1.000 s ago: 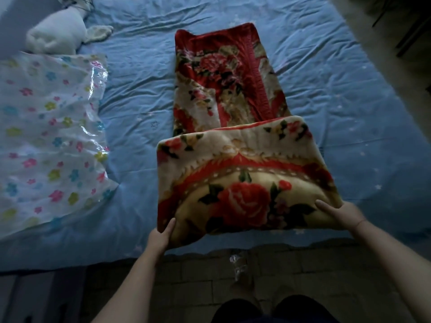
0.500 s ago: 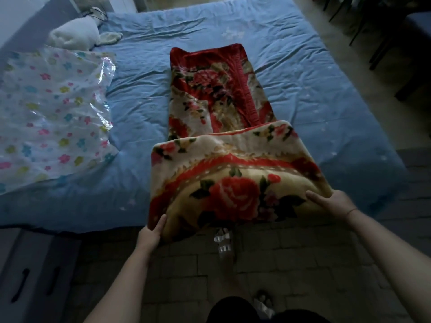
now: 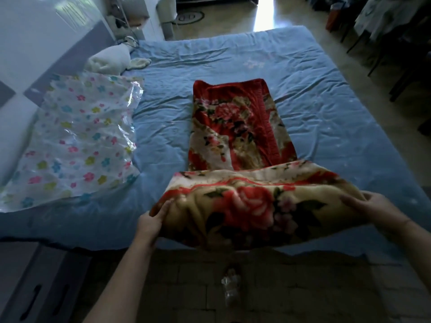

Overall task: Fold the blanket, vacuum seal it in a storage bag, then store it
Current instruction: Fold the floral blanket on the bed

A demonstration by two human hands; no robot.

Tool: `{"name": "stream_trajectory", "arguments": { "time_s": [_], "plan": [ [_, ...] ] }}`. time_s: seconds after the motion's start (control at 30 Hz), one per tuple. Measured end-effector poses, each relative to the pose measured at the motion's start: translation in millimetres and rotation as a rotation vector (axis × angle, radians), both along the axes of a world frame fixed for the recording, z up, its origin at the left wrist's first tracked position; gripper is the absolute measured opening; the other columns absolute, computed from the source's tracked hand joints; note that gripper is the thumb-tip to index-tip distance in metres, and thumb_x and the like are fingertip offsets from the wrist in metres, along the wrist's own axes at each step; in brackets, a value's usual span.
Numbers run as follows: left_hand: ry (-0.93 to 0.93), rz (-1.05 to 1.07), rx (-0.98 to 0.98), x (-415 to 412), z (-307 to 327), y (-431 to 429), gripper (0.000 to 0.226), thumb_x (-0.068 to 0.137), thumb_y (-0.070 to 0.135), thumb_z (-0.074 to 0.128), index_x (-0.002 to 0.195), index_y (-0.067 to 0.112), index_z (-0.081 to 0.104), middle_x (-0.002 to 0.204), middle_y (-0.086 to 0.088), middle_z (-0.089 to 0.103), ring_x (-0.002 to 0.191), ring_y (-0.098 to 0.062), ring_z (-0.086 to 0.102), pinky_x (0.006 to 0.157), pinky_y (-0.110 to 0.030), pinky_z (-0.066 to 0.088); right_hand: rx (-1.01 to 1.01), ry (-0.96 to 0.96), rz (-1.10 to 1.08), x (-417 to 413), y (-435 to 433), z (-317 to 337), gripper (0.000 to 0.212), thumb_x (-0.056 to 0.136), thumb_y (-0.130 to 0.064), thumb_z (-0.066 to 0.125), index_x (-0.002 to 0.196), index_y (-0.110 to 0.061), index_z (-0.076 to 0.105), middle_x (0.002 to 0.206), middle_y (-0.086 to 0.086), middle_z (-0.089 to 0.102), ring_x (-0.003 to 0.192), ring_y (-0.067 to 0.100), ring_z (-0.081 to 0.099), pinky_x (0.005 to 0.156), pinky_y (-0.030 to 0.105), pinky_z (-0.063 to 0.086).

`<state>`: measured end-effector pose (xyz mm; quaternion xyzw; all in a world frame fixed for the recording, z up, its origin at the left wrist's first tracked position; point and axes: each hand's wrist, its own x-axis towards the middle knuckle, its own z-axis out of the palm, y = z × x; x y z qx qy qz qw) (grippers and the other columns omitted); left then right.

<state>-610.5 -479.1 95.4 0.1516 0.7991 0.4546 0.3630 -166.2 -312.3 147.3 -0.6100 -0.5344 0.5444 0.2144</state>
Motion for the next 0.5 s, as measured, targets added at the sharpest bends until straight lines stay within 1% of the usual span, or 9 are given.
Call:
{"name": "stream_trajectory", "arguments": {
  "time_s": [0.03,0.1,0.13,0.17,0.23,0.27,0.37,0.4,0.5],
  "plan": [
    [-0.014,-0.003,0.035,-10.9,10.6,23.6,0.026,0.09,0.031,0.067,0.106,0.011,0.064,0.094,-0.009,0.064,0.087,-0.021,0.06,0.068,-0.025,0.048,0.006,0.056,-0.037,-8.0,20.7,6.4,0.047,0.075,-0.032,0.074,0.108,0.0,0.064,0.089,0.014,0.069,0.072,0.023,0.064,0.053,0.028,0.056],
    [-0.062,-0.007,0.089,-36.2,27.5,70.7,0.025,0.09,0.03,0.067,0.106,0.011,0.065,0.087,-0.006,0.065,0.075,-0.017,0.061,0.053,-0.021,0.051,0.008,0.183,-0.09,-23.8,62.6,16.8,0.077,0.041,-0.048,0.091,0.1,-0.005,0.066,0.089,0.009,0.074,0.072,0.016,0.07,0.055,0.02,0.056],
    [-0.109,-0.007,0.109,-47.8,37.1,94.0,0.024,0.09,0.028,0.067,0.106,0.01,0.066,0.084,-0.005,0.067,0.071,-0.015,0.063,0.051,-0.021,0.052,0.01,0.261,-0.129,-30.0,83.6,19.2,0.091,0.024,-0.052,0.093,0.097,-0.006,0.066,0.086,0.005,0.075,0.074,0.013,0.071,0.057,0.019,0.056],
    [-0.16,-0.013,0.127,-61.3,44.5,117.2,0.021,0.09,0.025,0.067,0.104,0.01,0.067,0.08,-0.002,0.07,0.067,-0.014,0.065,0.051,-0.021,0.053,-0.003,0.334,-0.168,-34.9,105.7,20.5,0.095,0.017,-0.05,0.094,0.097,-0.006,0.066,0.087,0.003,0.075,0.076,0.011,0.071,0.059,0.019,0.056],
    [-0.254,-0.03,0.146,-82.7,61.2,161.6,0.011,0.091,0.02,0.066,0.099,0.013,0.066,0.075,0.001,0.071,0.065,-0.012,0.067,0.049,-0.021,0.053,-0.045,0.458,-0.229,-46.5,145.9,24.2,0.081,0.023,-0.035,0.097,0.094,-0.005,0.072,0.099,0.007,0.073,0.082,0.014,0.071,0.063,0.022,0.057],
    [-0.287,-0.035,0.138,-92.1,68.5,183.2,0.013,0.091,0.021,0.066,0.102,0.014,0.065,0.08,0.0,0.069,0.069,-0.013,0.065,0.05,-0.022,0.052,-0.057,0.502,-0.257,-53.4,162.7,27.7,0.071,0.028,-0.029,0.096,0.092,-0.007,0.075,0.105,0.01,0.07,0.086,0.016,0.071,0.064,0.024,0.058],
    [-0.368,-0.049,0.156,-116.5,80.4,246.0,0.015,0.091,0.022,0.065,0.105,0.017,0.062,0.086,-0.001,0.067,0.075,-0.013,0.062,0.049,-0.023,0.053,-0.043,0.582,-0.326,-77.0,210.6,36.4,0.077,0.043,-0.026,0.092,0.112,-0.003,0.067,0.118,0.017,0.066,0.104,0.023,0.066,0.069,0.028,0.059],
    [-0.413,-0.056,0.168,-119.7,84.0,264.8,0.012,0.092,0.022,0.063,0.102,0.016,0.063,0.081,-0.002,0.07,0.07,-0.013,0.067,0.045,-0.022,0.053,-0.033,0.607,-0.337,-85.4,225.5,37.9,0.081,0.043,-0.029,0.092,0.114,-0.002,0.064,0.112,0.015,0.068,0.102,0.021,0.066,0.07,0.028,0.059],
    [-0.518,-0.046,0.159,-131.6,83.0,320.2,0.021,0.096,0.025,0.056,0.098,0.006,0.063,0.067,-0.008,0.073,0.057,-0.016,0.071,0.044,-0.03,0.056,0.029,0.623,-0.301,-108.5,276.1,38.9,0.086,0.02,-0.041,0.097,0.092,-0.01,0.063,0.077,0.001,0.073,0.073,0.01,0.069,0.065,0.024,0.058]
  ]
}}
